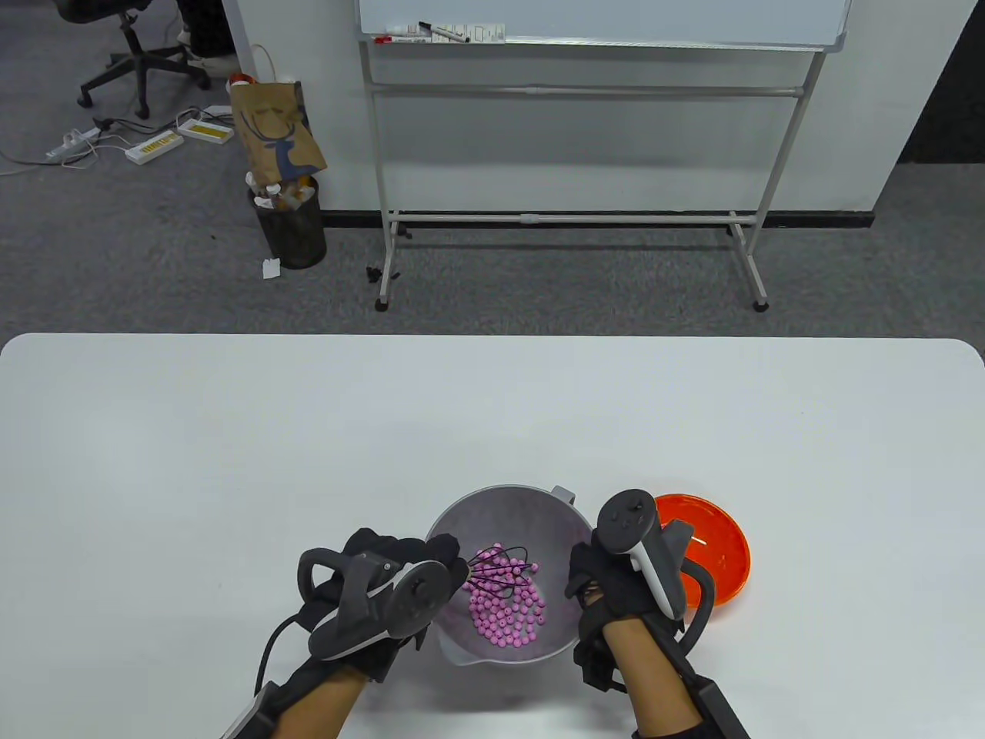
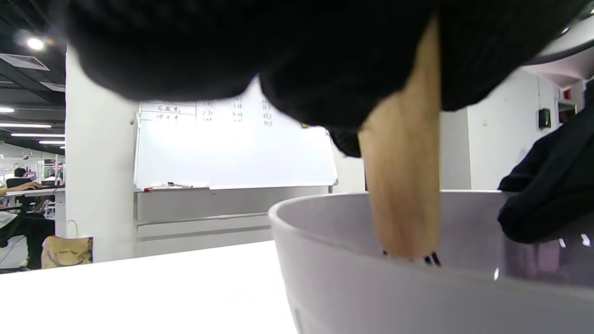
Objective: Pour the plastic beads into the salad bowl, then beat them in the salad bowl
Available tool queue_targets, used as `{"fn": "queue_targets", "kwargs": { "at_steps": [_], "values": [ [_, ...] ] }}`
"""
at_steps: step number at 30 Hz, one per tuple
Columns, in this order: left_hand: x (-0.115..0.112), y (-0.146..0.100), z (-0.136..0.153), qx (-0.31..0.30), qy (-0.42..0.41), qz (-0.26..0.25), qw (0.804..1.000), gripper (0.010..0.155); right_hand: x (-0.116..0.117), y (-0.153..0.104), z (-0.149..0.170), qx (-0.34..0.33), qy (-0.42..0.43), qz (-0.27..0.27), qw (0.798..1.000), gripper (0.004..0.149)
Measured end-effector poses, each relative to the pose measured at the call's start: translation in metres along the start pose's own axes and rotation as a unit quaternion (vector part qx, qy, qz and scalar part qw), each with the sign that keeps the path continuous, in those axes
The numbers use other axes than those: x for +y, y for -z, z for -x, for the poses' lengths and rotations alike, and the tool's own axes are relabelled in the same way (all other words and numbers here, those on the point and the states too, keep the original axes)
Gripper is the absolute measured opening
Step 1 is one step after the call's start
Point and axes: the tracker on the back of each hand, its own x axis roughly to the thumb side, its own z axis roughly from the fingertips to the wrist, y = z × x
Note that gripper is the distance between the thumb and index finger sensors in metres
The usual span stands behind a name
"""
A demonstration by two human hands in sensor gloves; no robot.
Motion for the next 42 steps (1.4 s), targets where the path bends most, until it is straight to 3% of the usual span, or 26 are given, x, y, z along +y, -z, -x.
{"fn": "queue_targets", "kwargs": {
  "at_steps": [8,14,20,28,33,39,42],
  "values": [
    [0.018,-0.004,-0.015,-0.028,0.042,0.063,0.997,0.042,0.000,0.000,0.000,0.000,0.000,0.000,1.000,0.048],
    [0.022,-0.007,-0.022,-0.085,-0.047,0.088,0.991,0.042,0.000,0.000,0.000,0.001,0.001,0.000,1.000,0.048],
    [0.003,-0.005,-0.022,-0.057,-0.074,0.002,0.996,0.043,0.000,0.000,0.000,0.001,0.001,0.000,1.000,0.048],
    [-0.005,-0.002,-0.010,-0.021,0.007,-0.038,0.999,0.045,0.000,0.000,0.000,0.001,0.002,0.000,1.000,0.048],
    [0.004,-0.003,-0.012,-0.033,0.039,-0.025,0.998,0.042,0.000,0.000,0.000,0.000,0.001,0.001,1.000,0.048],
    [0.019,-0.005,-0.018,-0.050,0.057,0.040,0.996,0.041,0.000,0.000,0.000,0.000,0.003,0.001,1.000,0.048],
    [0.025,-0.007,-0.019,-0.063,0.027,0.066,0.995,0.041,0.000,0.000,0.000,0.001,0.003,0.001,1.000,0.048]
  ]
}}
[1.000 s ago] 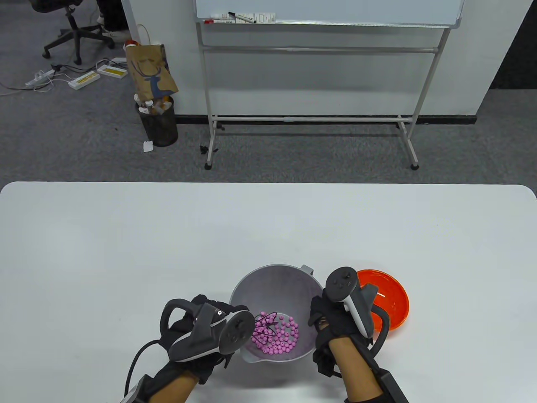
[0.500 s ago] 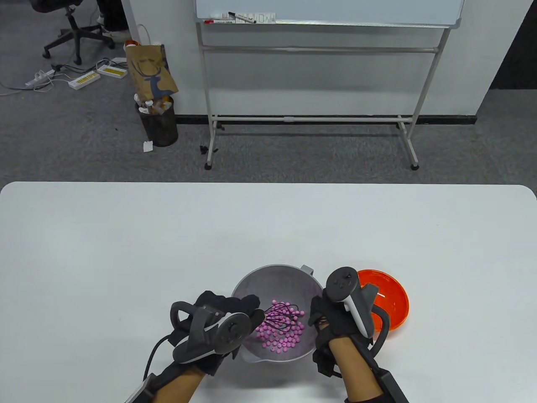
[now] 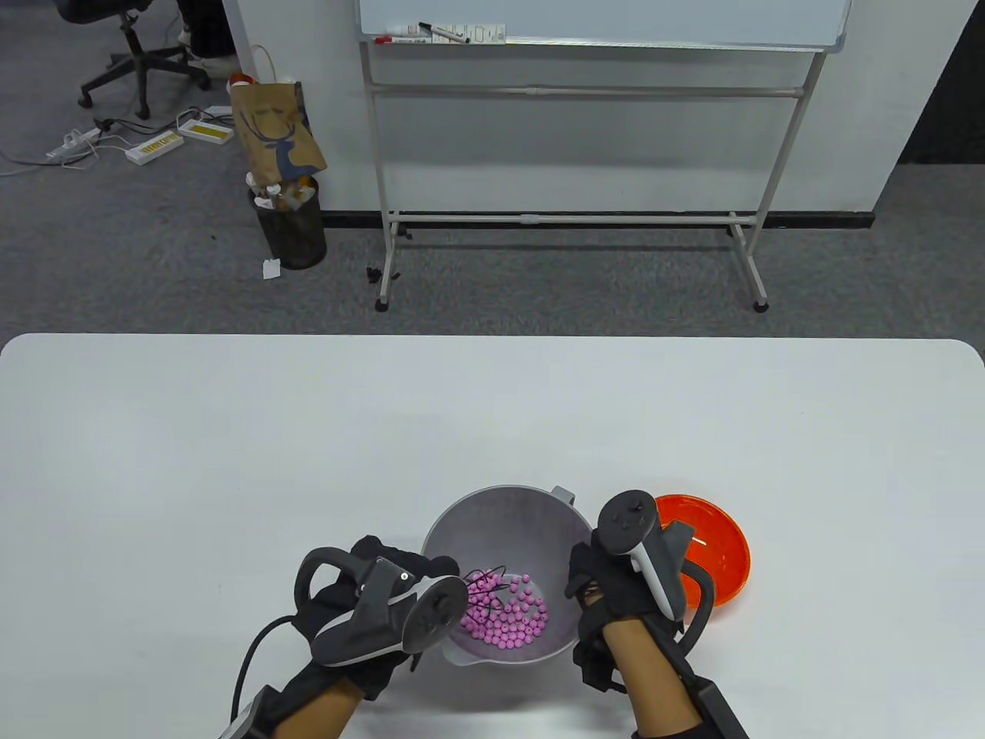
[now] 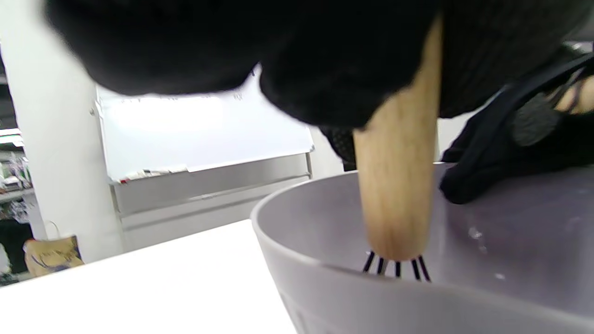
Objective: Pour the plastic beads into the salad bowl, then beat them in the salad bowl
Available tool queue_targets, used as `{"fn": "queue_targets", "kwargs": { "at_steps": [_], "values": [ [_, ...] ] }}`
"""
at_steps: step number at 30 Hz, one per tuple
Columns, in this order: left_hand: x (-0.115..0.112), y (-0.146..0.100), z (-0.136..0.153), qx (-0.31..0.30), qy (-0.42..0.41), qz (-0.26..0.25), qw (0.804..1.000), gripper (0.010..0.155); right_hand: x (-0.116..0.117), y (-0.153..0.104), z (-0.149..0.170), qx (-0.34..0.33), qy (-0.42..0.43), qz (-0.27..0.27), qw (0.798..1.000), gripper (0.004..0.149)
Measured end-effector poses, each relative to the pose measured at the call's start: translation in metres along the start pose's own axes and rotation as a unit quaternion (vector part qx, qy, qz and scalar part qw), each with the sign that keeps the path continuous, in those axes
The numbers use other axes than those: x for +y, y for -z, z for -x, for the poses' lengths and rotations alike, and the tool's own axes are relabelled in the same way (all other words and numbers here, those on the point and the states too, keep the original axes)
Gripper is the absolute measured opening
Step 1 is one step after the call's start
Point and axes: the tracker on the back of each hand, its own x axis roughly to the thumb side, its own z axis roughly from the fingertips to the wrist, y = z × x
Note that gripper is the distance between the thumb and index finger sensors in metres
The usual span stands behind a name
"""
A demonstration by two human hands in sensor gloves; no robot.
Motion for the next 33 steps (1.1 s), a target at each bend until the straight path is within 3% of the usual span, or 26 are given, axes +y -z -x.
{"fn": "queue_targets", "kwargs": {
  "at_steps": [9,14,21,27,33],
  "values": [
    [-0.013,0.004,0.000,-0.022,-0.101,-0.009,0.995,0.043,0.000,0.000,0.000,0.000,0.002,0.000,1.000,0.048],
    [-0.025,0.006,-0.002,-0.002,-0.091,-0.068,0.994,0.044,0.000,0.000,0.001,0.001,0.002,0.000,1.000,0.048],
    [-0.035,0.008,0.013,0.040,-0.043,-0.074,0.996,0.047,0.001,0.000,0.001,0.001,0.004,0.000,1.000,0.048],
    [-0.022,0.005,0.018,0.051,-0.009,-0.072,0.996,0.043,0.001,0.000,0.001,0.001,0.005,0.000,1.000,0.048],
    [-0.006,0.002,0.001,0.020,0.030,-0.016,0.999,0.041,0.001,0.000,0.001,0.002,0.005,-0.001,1.000,0.048]
  ]
}}
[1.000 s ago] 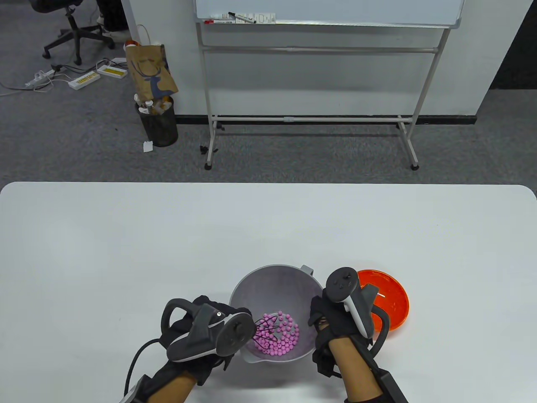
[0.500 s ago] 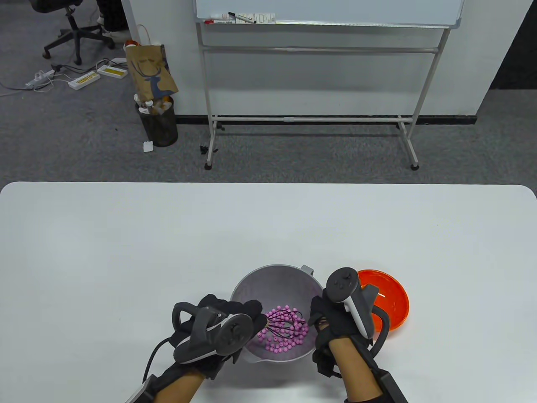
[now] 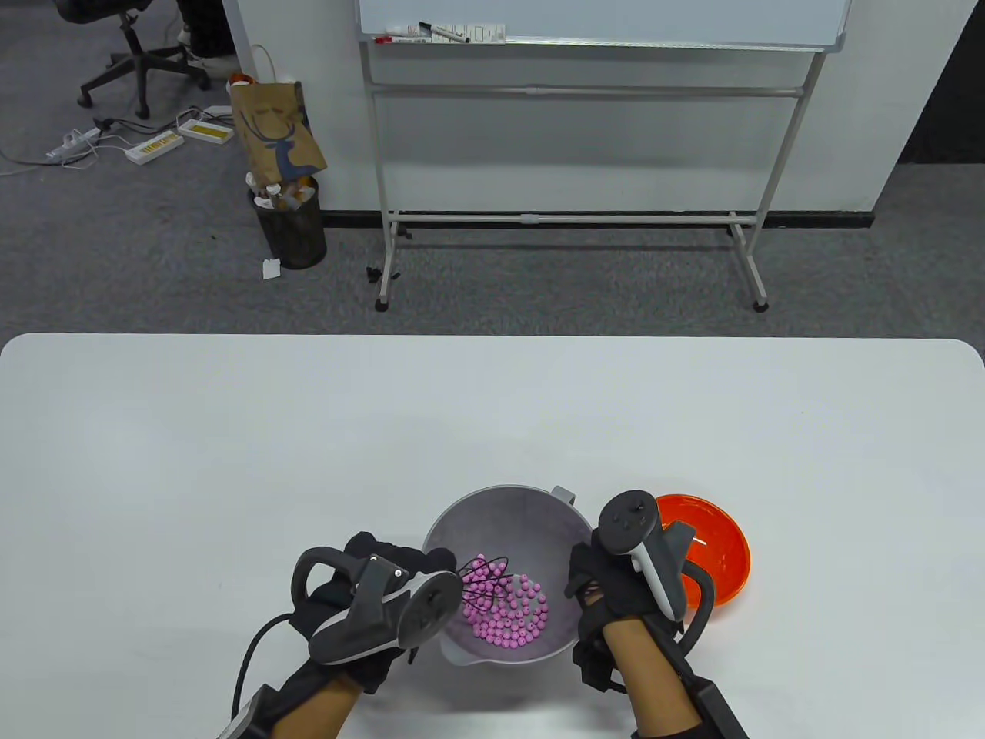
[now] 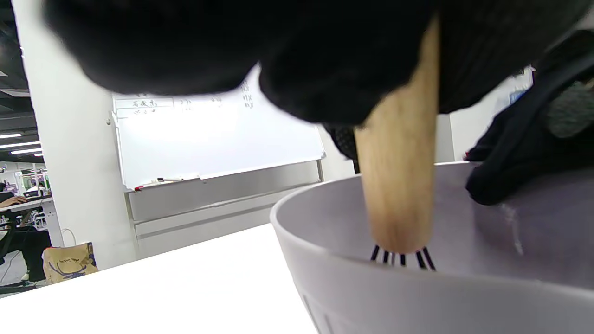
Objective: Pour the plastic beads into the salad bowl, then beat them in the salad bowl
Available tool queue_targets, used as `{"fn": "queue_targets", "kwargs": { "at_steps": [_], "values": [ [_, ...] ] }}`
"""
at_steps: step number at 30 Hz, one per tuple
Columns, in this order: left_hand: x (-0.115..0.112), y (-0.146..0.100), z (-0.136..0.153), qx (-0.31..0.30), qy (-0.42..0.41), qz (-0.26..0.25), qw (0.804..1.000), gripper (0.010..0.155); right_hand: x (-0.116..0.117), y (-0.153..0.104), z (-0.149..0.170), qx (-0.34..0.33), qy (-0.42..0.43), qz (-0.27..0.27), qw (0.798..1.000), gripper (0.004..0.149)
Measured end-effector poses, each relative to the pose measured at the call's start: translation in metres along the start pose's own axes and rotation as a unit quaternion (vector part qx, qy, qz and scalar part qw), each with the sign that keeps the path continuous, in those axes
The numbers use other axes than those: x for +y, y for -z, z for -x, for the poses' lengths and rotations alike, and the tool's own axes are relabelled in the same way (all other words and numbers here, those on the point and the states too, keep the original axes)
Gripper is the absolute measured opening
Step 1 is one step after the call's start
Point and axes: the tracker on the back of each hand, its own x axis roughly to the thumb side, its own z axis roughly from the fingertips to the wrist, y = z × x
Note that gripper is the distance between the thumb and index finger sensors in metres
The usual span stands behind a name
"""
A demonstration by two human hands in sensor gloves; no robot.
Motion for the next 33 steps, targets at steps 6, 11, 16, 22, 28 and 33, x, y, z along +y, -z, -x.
{"fn": "queue_targets", "kwargs": {
  "at_steps": [6,11,16,22,28,33],
  "values": [
    [0.009,-0.004,-0.011,-0.053,-0.064,0.039,0.996,0.041,0.000,0.000,0.000,0.001,-0.001,0.000,1.000,0.048],
    [-0.001,-0.001,-0.010,-0.054,-0.110,0.018,0.992,0.041,0.000,0.000,0.000,0.001,-0.003,0.002,1.000,0.048],
    [-0.019,0.005,-0.005,-0.016,-0.109,-0.005,0.994,0.043,0.000,0.000,-0.001,0.001,-0.003,0.002,1.000,0.048],
    [-0.026,0.006,0.005,0.022,-0.060,-0.025,0.998,0.046,0.000,0.000,-0.001,0.001,-0.003,0.003,1.000,0.048],
    [-0.016,0.006,0.010,0.026,-0.038,-0.031,0.998,0.044,0.000,0.000,0.000,0.001,-0.001,0.002,1.000,0.048],
    [-0.005,0.003,0.005,0.011,-0.013,0.003,1.000,0.042,0.000,0.000,0.000,0.001,-0.001,0.002,1.000,0.048]
  ]
}}
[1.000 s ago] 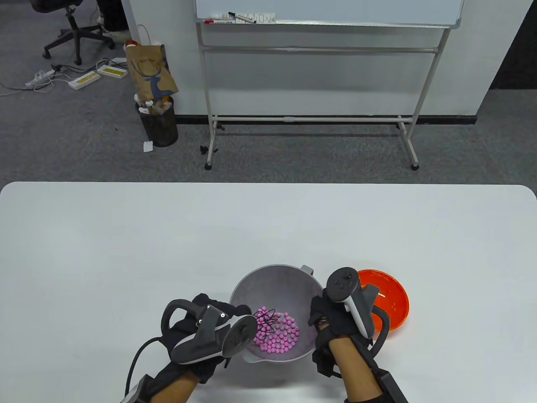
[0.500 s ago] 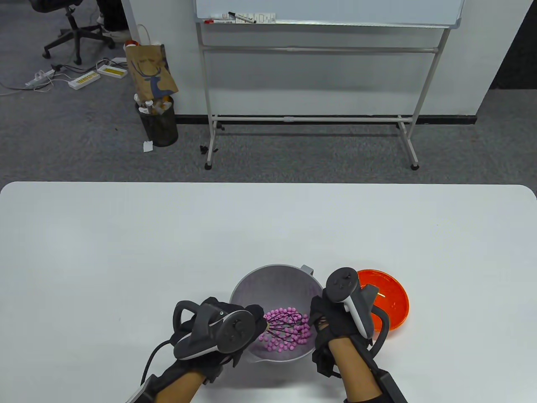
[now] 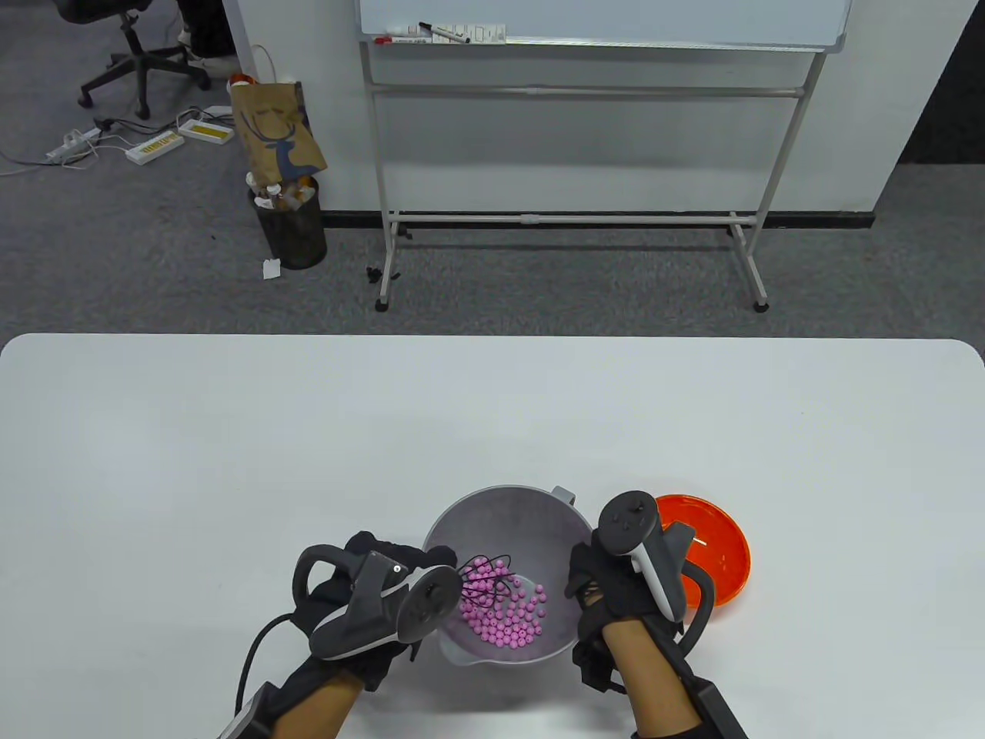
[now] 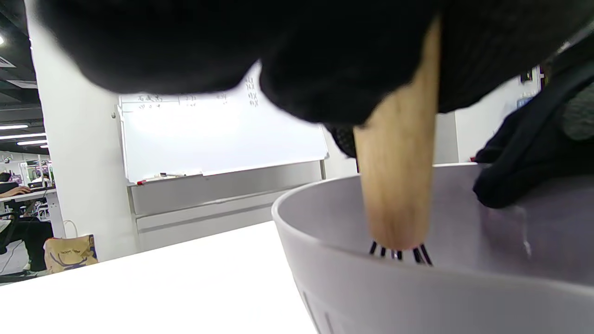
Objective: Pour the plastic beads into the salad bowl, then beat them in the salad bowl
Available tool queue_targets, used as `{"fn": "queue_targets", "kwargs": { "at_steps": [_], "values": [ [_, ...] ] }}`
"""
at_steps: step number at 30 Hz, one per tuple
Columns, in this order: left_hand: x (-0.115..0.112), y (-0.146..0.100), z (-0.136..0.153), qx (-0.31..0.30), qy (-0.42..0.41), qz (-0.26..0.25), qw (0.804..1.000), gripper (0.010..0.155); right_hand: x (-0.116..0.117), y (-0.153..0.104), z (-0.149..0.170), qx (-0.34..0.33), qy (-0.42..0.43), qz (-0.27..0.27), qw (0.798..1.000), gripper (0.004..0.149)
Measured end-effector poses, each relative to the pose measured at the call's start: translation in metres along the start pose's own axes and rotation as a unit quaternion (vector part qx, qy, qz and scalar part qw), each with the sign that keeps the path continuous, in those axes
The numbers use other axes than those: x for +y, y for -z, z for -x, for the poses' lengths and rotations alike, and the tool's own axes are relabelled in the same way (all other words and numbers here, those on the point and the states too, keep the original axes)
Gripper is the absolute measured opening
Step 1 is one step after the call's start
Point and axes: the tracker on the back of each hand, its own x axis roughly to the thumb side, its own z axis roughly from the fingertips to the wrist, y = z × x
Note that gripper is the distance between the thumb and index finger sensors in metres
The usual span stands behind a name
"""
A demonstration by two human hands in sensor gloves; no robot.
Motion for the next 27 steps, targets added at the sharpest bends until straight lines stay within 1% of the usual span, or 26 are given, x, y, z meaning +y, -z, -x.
{"fn": "queue_targets", "kwargs": {
  "at_steps": [2,5,7,9,10,11,14,17,20,22,23,24,27],
  "values": [
    [0.005,-0.002,-0.005,-0.011,0.003,0.020,1.000,0.042,0.000,0.000,0.000,0.000,0.000,0.000,1.000,0.048],
    [0.012,-0.004,-0.009,-0.042,-0.041,0.044,0.997,0.042,0.000,0.000,0.000,0.000,0.001,0.000,1.000,0.048],
    [0.011,-0.005,-0.010,-0.058,-0.068,0.038,0.995,0.042,0.000,0.000,0.000,0.000,0.000,0.000,1.000,0.048],
    [0.003,-0.002,-0.013,-0.075,-0.115,0.039,0.990,0.042,0.000,0.000,0.000,0.000,0.000,0.000,1.000,0.047],
    [-0.001,-0.001,-0.014,-0.071,-0.122,0.026,0.990,0.042,0.000,0.000,0.000,0.000,-0.001,0.000,1.000,0.047],
    [-0.004,0.000,-0.013,-0.065,-0.116,0.011,0.991,0.042,0.000,0.000,0.000,0.000,-0.001,0.000,1.000,0.048],
    [-0.011,0.003,-0.010,-0.052,-0.109,-0.009,0.993,0.042,0.000,0.000,0.000,0.000,0.000,0.000,1.000,0.048],
    [-0.016,0.003,-0.004,-0.025,-0.097,-0.047,0.994,0.045,0.000,0.000,0.000,0.000,0.000,0.000,1.000,0.047],
    [-0.021,0.004,0.000,-0.002,-0.043,-0.071,0.997,0.046,0.000,0.000,0.000,0.000,0.000,0.001,1.000,0.048],
    [-0.021,0.004,0.005,-0.003,-0.061,-0.072,0.996,0.046,0.000,0.000,0.000,0.000,0.001,0.001,1.000,0.047],
    [-0.020,0.003,0.006,-0.003,-0.053,-0.084,0.995,0.046,0.000,0.000,0.000,0.000,0.001,0.000,1.000,0.047],
    [-0.019,0.003,0.007,-0.001,-0.040,-0.086,0.996,0.045,0.000,0.000,0.000,0.000,0.002,0.000,1.000,0.047],
    [-0.012,0.003,0.009,0.001,-0.030,-0.044,0.999,0.043,0.000,0.000,0.000,0.000,0.001,0.000,1.000,0.048]
  ]
}}
